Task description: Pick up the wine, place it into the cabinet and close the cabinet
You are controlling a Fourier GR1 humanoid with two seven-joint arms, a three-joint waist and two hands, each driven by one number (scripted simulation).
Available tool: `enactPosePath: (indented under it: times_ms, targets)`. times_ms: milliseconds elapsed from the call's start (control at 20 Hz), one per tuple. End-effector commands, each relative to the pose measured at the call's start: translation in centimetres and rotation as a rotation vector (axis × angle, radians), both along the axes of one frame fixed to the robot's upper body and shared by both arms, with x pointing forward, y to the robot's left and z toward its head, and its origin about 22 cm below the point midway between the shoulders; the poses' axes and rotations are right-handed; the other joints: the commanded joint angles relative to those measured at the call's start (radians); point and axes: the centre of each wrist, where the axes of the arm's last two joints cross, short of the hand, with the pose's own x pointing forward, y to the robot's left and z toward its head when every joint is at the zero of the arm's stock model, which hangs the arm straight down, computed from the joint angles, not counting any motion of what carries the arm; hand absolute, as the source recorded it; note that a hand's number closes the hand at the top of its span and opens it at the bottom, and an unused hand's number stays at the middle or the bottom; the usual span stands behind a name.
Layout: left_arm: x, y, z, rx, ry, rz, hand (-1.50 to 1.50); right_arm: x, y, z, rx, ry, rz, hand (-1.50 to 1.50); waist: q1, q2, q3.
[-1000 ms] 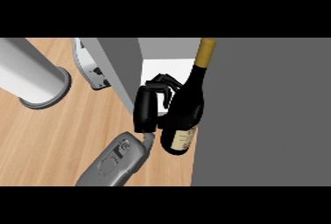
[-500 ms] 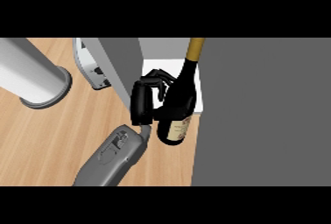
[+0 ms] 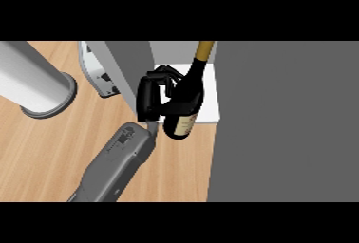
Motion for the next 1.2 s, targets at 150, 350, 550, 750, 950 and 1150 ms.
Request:
enactPosePath:
  times_ms: [150, 350, 550, 750, 950, 1150]
  targets:
    - [2.7, -0.2, 0.6, -0.022, 0.068, 0.01, 1.5, -1.3, -0.5, 1.6, 0.043, -0.041, 0.057, -1.5, -0.01, 0.003, 0.0]
    - [3.6, 0.0, 0.1, 0.035, 0.073, 0.049, 1.5, -2.6, 0.0, 0.7, 0.059, -0.04, 0.057, -1.5, -0.012, 0.002, 0.0]
    - [3.9, 0.6, -1.2, 0.027, 0.052, 0.038, 1.5, -2.0, 0.5, 0.9, 0.055, -0.028, 0.071, -1.5, -0.014, 0.005, -0.001]
    - [5.4, -0.2, 1.0, 0.08, -0.026, 0.082, 1.5, -1.1, 0.2, 0.1, 0.044, -0.027, 0.064, -1.5, -0.013, 0.005, 0.0]
    - [6.2, 1.6, -0.1, 0.087, -0.045, 0.108, 1.5, -1.4, -0.6, 0.3, 0.056, -0.052, 0.064, -1.5, -0.022, 0.009, 0.0]
    - [7.6, 1.5, 1.5, 0.092, -0.048, 0.152, 1.5, -1.3, -0.9, -0.1, 0.049, -0.043, 0.08, -1.5, -0.039, 0.015, 0.0]
